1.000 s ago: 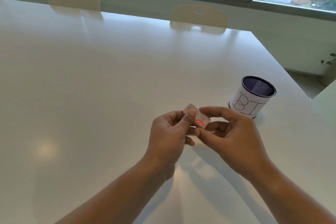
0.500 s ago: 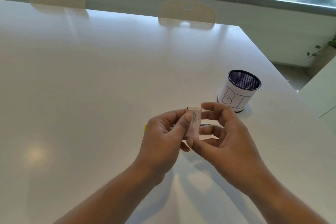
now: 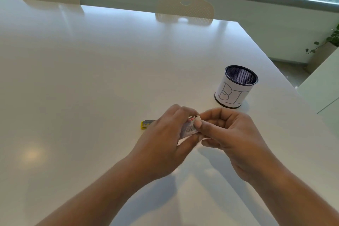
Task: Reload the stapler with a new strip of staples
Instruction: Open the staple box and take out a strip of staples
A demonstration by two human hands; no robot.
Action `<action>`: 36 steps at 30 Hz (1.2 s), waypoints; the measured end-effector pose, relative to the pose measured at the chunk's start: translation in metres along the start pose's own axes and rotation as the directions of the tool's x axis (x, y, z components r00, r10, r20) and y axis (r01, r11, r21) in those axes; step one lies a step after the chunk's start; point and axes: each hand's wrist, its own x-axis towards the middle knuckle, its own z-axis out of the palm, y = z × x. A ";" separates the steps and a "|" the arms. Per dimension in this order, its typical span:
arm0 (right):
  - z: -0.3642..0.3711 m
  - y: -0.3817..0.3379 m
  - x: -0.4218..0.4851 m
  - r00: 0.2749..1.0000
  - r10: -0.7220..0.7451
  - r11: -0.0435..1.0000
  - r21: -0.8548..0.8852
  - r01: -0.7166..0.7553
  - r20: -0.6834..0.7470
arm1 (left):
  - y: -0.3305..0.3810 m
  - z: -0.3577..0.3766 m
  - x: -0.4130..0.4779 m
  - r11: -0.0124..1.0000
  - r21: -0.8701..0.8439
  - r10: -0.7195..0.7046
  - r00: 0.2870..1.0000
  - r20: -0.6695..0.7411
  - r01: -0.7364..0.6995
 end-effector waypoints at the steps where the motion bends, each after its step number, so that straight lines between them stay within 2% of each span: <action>1: 0.000 -0.001 0.000 1.000 0.001 1.000 -0.006 -0.001 0.006 | 0.000 -0.002 0.001 0.999 0.026 0.021 1.000 -0.007 -0.020; 6: -0.002 -0.001 0.000 1.000 0.015 1.000 0.015 -0.015 0.013 | 0.000 -0.010 0.003 0.999 0.005 0.035 0.999 0.012 -0.035; 10: -0.008 -0.002 0.004 0.999 0.021 0.995 0.094 -0.018 -0.035 | -0.002 -0.012 0.006 0.999 -0.040 0.019 1.000 0.000 -0.019; 15: -0.014 -0.005 0.008 0.997 -0.003 0.998 0.067 0.009 -0.083 | -0.005 -0.014 0.007 0.999 -0.038 0.005 1.000 -0.003 -0.005; 17: -0.014 -0.007 0.008 0.995 -0.021 1.000 0.016 0.022 -0.101 | -0.006 -0.014 0.007 1.000 -0.031 0.003 1.000 -0.009 -0.003; 19: -0.015 -0.006 0.008 0.976 -0.147 0.973 -0.199 0.114 -0.158 | -0.007 -0.015 0.007 1.000 -0.025 -0.004 1.000 -0.009 0.004; 21: -0.017 -0.009 0.006 0.920 -0.362 0.839 -0.483 0.252 -0.149 | -0.008 -0.015 0.007 1.000 -0.005 -0.008 1.000 -0.001 0.008; 23: -0.017 -0.016 0.004 0.886 -0.464 0.695 -0.630 0.347 -0.023 | -0.009 -0.015 0.007 1.000 0.028 -0.011 1.000 0.006 0.011; 25: -0.014 -0.022 0.004 0.879 -0.470 0.568 -0.733 0.374 0.083 | -0.009 -0.014 0.007 0.999 0.052 -0.011 1.000 0.019 0.010; 28: -0.008 -0.027 0.005 0.885 -0.434 0.399 -0.844 0.359 0.171 | -0.008 -0.013 0.006 0.997 0.072 -0.003 0.999 0.038 0.000; 36: -0.003 -0.030 0.007 0.896 -0.374 0.083 -0.953 0.291 0.241 | -0.006 -0.012 0.004 0.992 0.126 0.011 0.998 0.058 -0.018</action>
